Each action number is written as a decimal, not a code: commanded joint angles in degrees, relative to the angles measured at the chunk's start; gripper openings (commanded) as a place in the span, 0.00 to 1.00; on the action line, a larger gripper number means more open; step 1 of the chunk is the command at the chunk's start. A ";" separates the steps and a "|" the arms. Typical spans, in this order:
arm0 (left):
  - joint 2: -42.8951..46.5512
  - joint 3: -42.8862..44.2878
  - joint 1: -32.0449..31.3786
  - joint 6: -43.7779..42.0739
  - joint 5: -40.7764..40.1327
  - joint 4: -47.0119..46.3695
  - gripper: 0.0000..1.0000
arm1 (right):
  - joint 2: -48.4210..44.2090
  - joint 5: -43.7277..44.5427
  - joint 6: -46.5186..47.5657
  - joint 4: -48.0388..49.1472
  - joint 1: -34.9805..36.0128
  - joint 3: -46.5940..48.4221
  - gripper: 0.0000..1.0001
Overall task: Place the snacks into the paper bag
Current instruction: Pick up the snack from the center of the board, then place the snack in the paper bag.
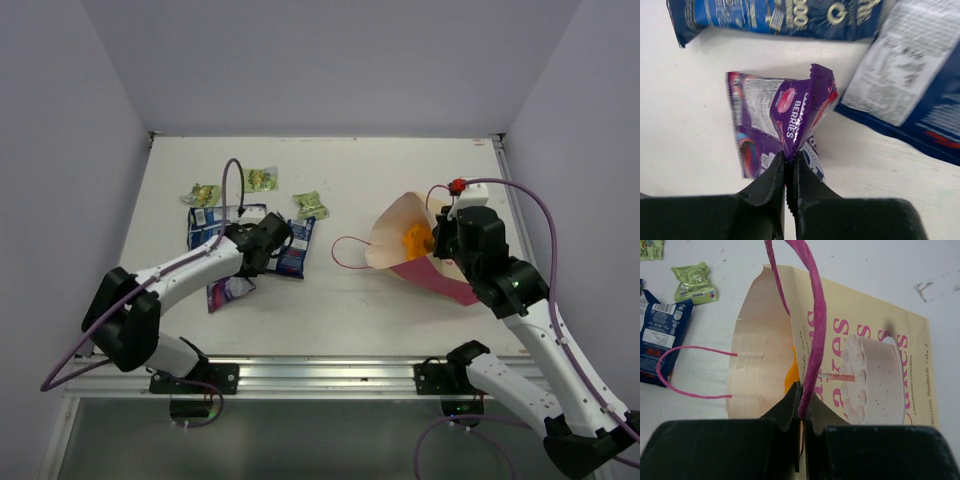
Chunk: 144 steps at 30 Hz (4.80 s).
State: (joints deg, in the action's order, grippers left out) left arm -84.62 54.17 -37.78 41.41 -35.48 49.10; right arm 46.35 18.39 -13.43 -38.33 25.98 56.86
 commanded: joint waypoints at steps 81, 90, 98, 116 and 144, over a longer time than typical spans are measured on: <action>-11.61 -3.10 -14.25 39.97 49.55 -108.95 0.00 | -0.82 -7.41 -6.61 10.29 0.21 1.32 0.00; -16.63 -4.42 -14.25 37.79 49.64 -108.26 0.00 | -0.64 -7.58 -6.78 10.29 0.21 1.15 0.00; -12.16 -3.99 -14.25 29.71 45.69 -86.40 0.06 | -0.91 -6.88 -6.52 9.59 0.13 1.32 0.00; -10.12 6.38 -14.16 12.21 46.20 -56.57 0.61 | -0.21 -6.70 -6.17 8.53 0.21 2.82 0.00; -10.22 6.83 -13.28 16.33 56.14 -65.26 0.09 | 1.55 -8.37 -5.90 7.74 0.21 4.22 0.00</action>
State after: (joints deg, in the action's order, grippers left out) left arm -97.03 59.90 -50.98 56.38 19.22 -9.34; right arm 48.40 11.86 -18.57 -36.42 25.98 56.99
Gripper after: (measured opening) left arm 0.128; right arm 0.029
